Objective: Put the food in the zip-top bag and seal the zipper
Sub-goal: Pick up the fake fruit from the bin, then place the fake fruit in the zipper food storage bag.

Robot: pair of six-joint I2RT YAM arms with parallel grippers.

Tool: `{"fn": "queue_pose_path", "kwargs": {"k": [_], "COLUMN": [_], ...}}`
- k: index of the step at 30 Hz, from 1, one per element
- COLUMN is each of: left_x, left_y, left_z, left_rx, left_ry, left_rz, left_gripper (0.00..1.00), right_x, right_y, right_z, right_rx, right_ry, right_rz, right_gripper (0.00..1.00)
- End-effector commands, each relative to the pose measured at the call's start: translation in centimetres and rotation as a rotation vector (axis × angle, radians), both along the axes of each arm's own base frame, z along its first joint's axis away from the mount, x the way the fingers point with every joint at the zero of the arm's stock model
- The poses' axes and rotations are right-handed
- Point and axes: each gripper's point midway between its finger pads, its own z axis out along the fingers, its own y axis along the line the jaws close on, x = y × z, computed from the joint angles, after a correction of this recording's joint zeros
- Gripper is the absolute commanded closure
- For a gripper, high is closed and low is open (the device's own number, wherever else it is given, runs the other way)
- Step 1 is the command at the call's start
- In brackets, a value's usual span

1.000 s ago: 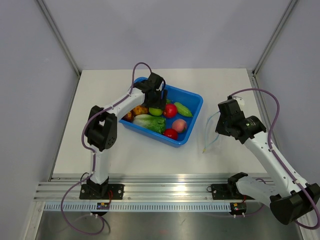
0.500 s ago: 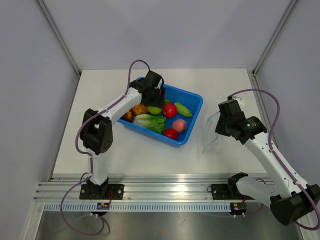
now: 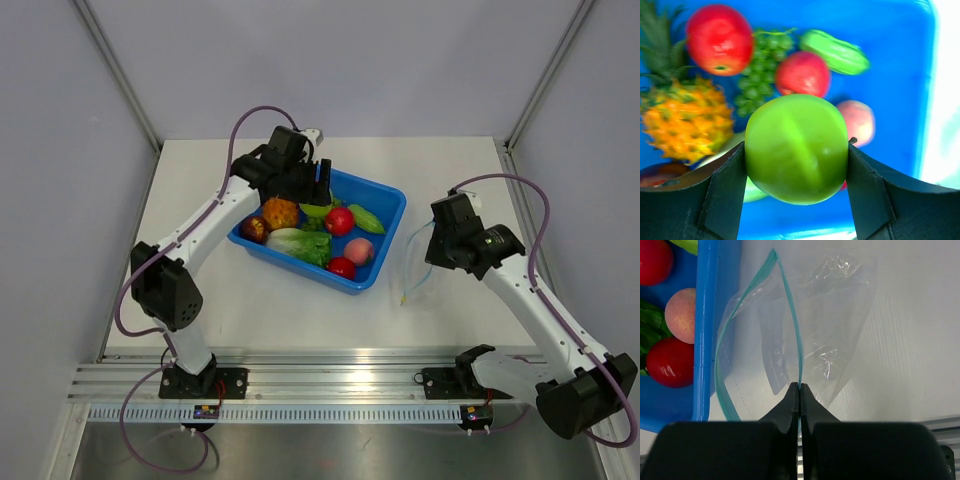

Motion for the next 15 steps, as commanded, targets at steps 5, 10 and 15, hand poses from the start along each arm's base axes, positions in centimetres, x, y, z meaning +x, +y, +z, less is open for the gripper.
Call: {"fn": "queue_pose_path", "kwargs": {"k": [5, 10, 15], "left_x": [-5.8, -8.6, -9.8], "left_y": [-5.0, -8.6, -10.3], "left_z": [8.6, 10.1, 9.3], "left_rx": [-0.303, -0.363, -0.404], "left_ry": [-0.079, -0.069, 0.001], "left_rz": [-0.229, -0.337, -0.386], "left_gripper": [1.0, 1.0, 1.0], "right_x": [1.6, 2.2, 2.9], "right_y": [1.7, 2.5, 3.2], "right_z": [1.3, 1.5, 2.0], "right_rx": [0.072, 0.102, 0.112], "right_ry": [-0.039, -0.043, -0.053], "right_rz": [0.035, 0.044, 0.07], "right_gripper": [1.0, 1.0, 1.0]}}
